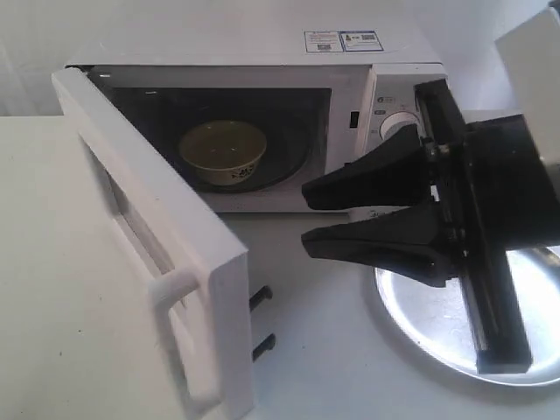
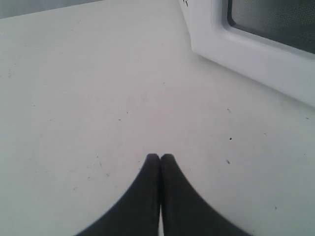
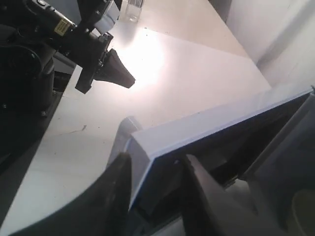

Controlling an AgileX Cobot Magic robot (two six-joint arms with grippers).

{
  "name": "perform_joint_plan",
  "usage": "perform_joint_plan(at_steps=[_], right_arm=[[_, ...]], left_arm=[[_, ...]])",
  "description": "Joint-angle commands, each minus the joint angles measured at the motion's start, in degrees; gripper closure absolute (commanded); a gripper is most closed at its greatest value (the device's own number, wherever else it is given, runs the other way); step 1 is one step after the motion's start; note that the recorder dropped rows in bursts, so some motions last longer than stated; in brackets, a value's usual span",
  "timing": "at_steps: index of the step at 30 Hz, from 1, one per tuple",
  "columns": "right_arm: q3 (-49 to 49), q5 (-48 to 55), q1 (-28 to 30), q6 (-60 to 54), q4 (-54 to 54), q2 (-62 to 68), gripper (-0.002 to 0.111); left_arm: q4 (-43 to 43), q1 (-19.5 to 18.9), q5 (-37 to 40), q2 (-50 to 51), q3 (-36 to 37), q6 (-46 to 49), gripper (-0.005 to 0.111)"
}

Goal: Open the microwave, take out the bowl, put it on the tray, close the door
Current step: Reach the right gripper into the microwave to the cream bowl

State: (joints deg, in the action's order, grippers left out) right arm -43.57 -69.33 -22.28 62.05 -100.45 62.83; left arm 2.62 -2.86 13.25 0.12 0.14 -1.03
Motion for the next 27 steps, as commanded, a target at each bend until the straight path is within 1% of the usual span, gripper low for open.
perform_joint_plan(at_steps=[1,4,6,8,9,12,14,16,18,22,25,27], right_arm=[[-0.33,5.37,0.01,-0.92,0.50,-1.89,0.085],[0.15,18.93,0.01,2.48,1.13,-0.80,0.092],[0.46,26.43,0.01,2.15,8.06,0.93,0.092],[0.70,30.59,0.01,-1.02,16.71,3.73,0.087],[0.83,30.72,0.01,-3.45,19.30,5.44,0.084],[0.83,28.28,0.01,-12.22,25.39,11.21,0.069],[0.83,25.79,0.01,-18.81,31.27,16.15,0.056],[0.72,23.45,-0.94,-26.19,37.18,21.65,0.050],[0.11,21.37,-2.28,-33.65,39.52,26.19,0.050],[-4.14,19.39,-6.48,-46.39,41.27,36.77,0.050],[-9.21,21.12,-9.49,-51.70,44.67,42.58,0.050],[-13.02,24.52,-11.50,-52.21,47.62,45.07,0.050]], left_arm=[[-0.42,0.24,0.08,-0.12,-0.14,-0.20,0.107],[-0.42,0.24,0.08,-0.12,-0.14,-0.20,0.107],[-0.42,0.24,0.08,-0.12,-0.14,-0.20,0.107],[-0.42,0.24,0.08,-0.12,-0.14,-0.20,0.107],[-0.42,0.24,0.08,-0.12,-0.14,-0.20,0.107],[-0.42,0.24,0.08,-0.12,-0.14,-0.20,0.107],[-0.42,0.24,0.08,-0.12,-0.14,-0.20,0.107],[-0.42,0.24,0.08,-0.12,-0.14,-0.20,0.107],[-0.42,0.24,0.08,-0.12,-0.14,-0.20,0.107],[-0.42,0.24,0.08,-0.12,-0.14,-0.20,0.107],[-0.42,0.24,0.08,-0.12,-0.14,-0.20,0.107],[-0.42,0.24,0.08,-0.12,-0.14,-0.20,0.107]])
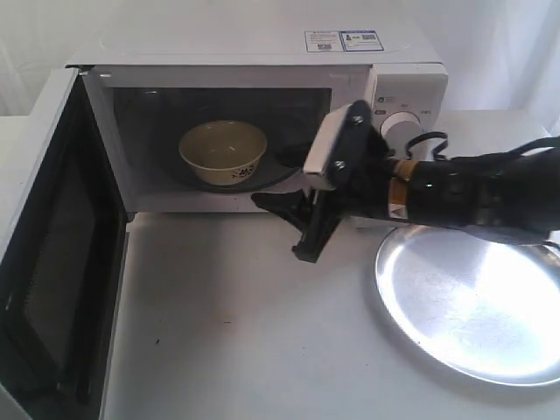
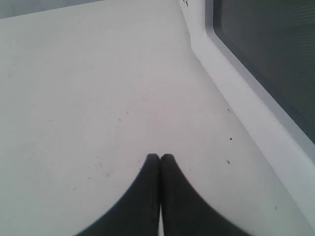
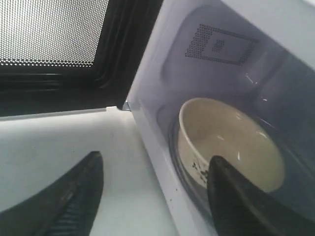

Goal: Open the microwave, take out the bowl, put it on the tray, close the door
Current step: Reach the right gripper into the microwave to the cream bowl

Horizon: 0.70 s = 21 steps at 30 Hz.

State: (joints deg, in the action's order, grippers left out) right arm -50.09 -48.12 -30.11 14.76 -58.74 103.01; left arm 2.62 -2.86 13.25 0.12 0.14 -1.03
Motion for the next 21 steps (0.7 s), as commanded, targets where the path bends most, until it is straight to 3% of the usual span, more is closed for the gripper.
perform_joint_plan(at_steps=[1,9,16,18,21], right_arm=[[-8.98,5.93,-4.74,-4.92,6.18,6.06,0.050],[-26.69,25.78,-11.00,-4.92,6.27,14.84,0.050],[-35.44,31.04,-12.07,1.14,6.27,22.51,0.051],[-36.43,32.20,-12.07,1.14,6.27,23.84,0.056],[-36.81,34.43,-12.07,1.14,6.27,24.56,0.078]], left_arm=[[-0.42,0.24,0.08,-0.12,-0.14,-0.20,0.107],[-0.42,0.24,0.08,-0.12,-0.14,-0.20,0.107],[-0.42,0.24,0.08,-0.12,-0.14,-0.20,0.107],[-0.42,0.24,0.08,-0.12,-0.14,-0.20,0.107],[-0.42,0.24,0.08,-0.12,-0.14,-0.20,0.107]])
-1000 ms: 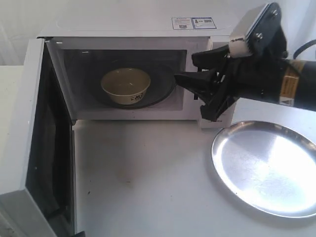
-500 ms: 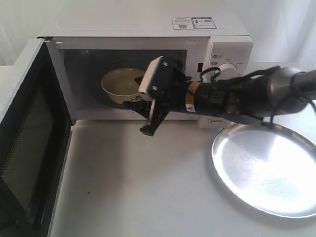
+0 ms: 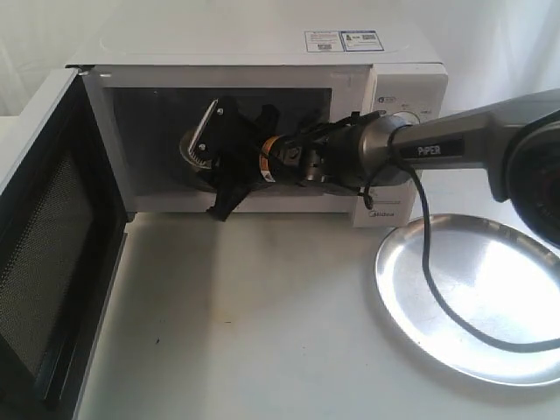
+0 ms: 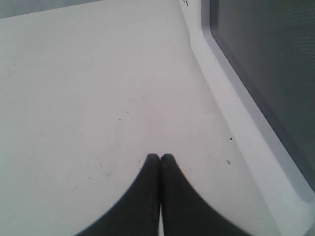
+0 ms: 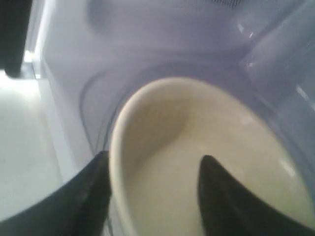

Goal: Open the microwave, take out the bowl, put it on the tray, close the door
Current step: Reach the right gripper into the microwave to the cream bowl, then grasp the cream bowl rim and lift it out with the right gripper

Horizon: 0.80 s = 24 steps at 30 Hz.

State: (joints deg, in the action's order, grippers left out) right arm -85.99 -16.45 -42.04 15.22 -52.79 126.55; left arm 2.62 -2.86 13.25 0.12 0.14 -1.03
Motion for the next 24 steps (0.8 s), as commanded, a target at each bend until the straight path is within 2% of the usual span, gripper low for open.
perform_joint_plan(at_steps=[1,3,6,9,12,15,16,19,24], right_arm=[[-0.91,3.58,-0.29,0.68,0.31,1.11,0.089],[-0.81,4.95,-0.44,0.68,0.31,0.56,0.109],[-0.02,6.69,-1.53,2.99,0.31,-1.49,0.108],[2.93,1.79,-3.05,7.48,-1.62,-4.63,0.108],[7.53,-9.24,-3.76,18.07,-17.44,-8.38,0.108],[9.88,-24.04,-3.61,38.28,-42.84,-12.06,0.108],[10.16,-27.50,-3.61,43.20,-47.15,-13.22,0.108],[13.94,-32.43,-3.02,53.55,-47.15,-16.48,0.108],[23.71,-31.96,-1.81,52.78,-47.15,-23.42,0.108]], left_arm=[[-0.42,0.24,0.08,-0.12,-0.14,-0.20,0.107],[-0.42,0.24,0.08,-0.12,-0.14,-0.20,0.107],[-0.42,0.24,0.08,-0.12,-0.14,-0.20,0.107],[-0.42,0.24,0.08,-0.12,-0.14,-0.20,0.107],[-0.42,0.24,0.08,-0.12,-0.14,-0.20,0.107],[-0.42,0.24,0.08,-0.12,-0.14,-0.20,0.107],[-0.42,0.24,0.08,-0.12,-0.14,-0.20,0.107],[-0.42,0.24,0.08,-0.12,-0.14,-0.20,0.107],[-0.42,0.24,0.08,-0.12,-0.14,-0.20,0.107]])
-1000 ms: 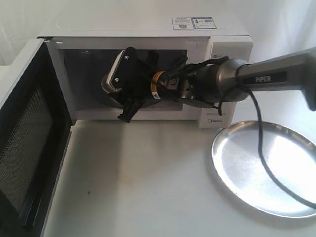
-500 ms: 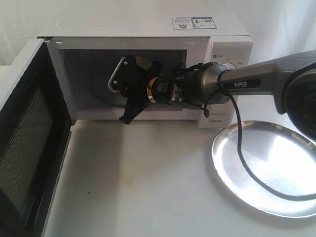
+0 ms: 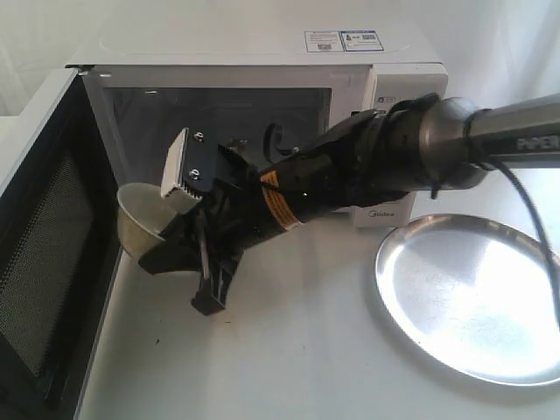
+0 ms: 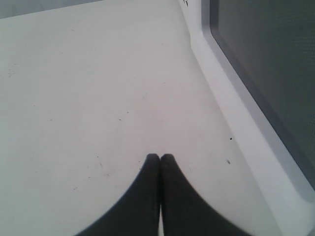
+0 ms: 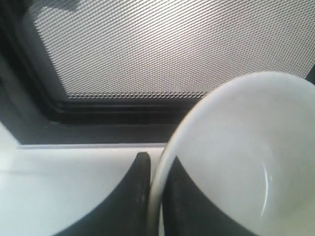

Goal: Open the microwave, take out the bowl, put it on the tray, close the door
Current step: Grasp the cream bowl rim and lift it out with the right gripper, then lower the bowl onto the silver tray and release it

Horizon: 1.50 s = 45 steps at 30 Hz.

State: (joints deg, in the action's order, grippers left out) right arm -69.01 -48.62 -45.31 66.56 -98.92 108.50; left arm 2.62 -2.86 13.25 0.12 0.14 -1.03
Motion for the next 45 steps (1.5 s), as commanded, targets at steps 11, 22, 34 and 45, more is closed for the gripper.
perform_joint_plan(at_steps=[11,22,34,45], right_arm=[[31.00,40.27,4.82,1.76,-1.03,-22.76,0.108],[37.13,68.96,4.82,7.51,-0.01,-26.27,0.108],[34.79,76.77,4.82,14.65,-1.03,-12.54,0.079],[22.43,39.25,3.85,14.72,-1.03,-21.88,0.065]], left_arm=[[-0.42,0.24,0.08,-0.12,-0.14,-0.20,0.107],[-0.42,0.24,0.08,-0.12,-0.14,-0.20,0.107],[-0.42,0.24,0.08,-0.12,-0.14,-0.20,0.107],[-0.42,0.24,0.08,-0.12,-0.14,-0.20,0.107]])
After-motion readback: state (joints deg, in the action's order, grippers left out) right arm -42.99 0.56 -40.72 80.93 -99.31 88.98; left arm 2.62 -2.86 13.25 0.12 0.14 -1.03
